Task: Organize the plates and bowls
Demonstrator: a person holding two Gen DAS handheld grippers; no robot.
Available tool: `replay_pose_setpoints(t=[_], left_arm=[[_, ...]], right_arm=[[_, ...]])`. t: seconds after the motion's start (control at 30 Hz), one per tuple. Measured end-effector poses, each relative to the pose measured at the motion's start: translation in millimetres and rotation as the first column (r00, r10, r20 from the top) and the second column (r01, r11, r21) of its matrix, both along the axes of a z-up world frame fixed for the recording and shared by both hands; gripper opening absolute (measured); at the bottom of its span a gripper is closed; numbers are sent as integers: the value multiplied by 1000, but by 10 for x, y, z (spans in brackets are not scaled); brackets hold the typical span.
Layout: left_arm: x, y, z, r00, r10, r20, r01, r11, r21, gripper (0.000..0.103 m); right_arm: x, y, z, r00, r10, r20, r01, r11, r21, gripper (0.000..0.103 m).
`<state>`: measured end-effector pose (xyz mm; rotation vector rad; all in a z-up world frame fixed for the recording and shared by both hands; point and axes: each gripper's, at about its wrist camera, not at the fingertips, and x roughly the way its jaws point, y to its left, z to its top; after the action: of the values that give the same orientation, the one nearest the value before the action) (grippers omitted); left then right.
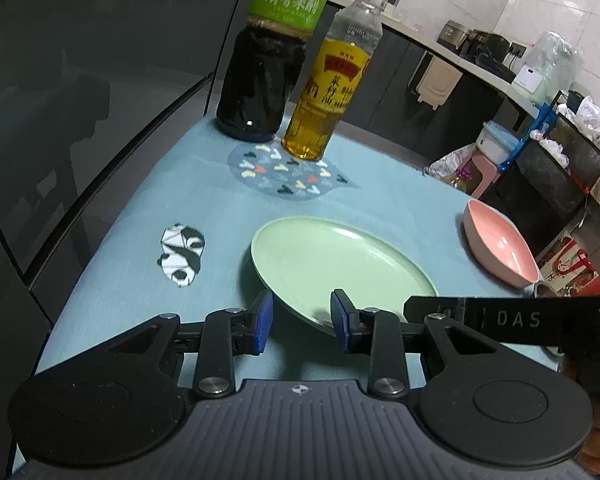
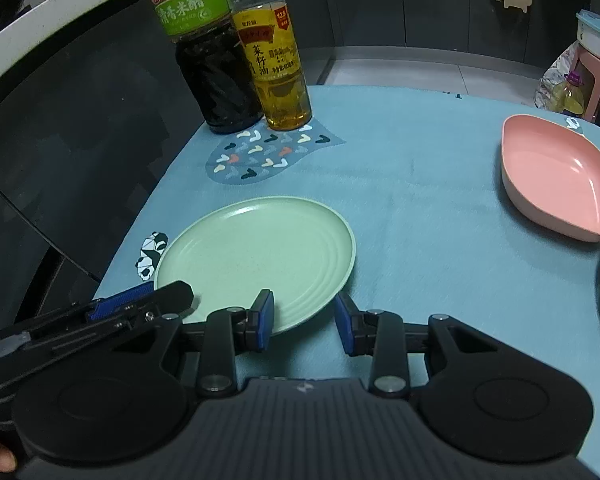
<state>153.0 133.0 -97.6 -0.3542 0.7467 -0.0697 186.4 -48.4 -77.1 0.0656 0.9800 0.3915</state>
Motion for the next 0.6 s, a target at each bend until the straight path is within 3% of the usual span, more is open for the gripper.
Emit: replay_pose_setpoints(t=[0.6], left_arm=[[-67,45,-6,999,43,-13,-43,999,19,31]], right_arm=[[-40,-89,-38,1000,-19,-20,19,1000,-4,21]])
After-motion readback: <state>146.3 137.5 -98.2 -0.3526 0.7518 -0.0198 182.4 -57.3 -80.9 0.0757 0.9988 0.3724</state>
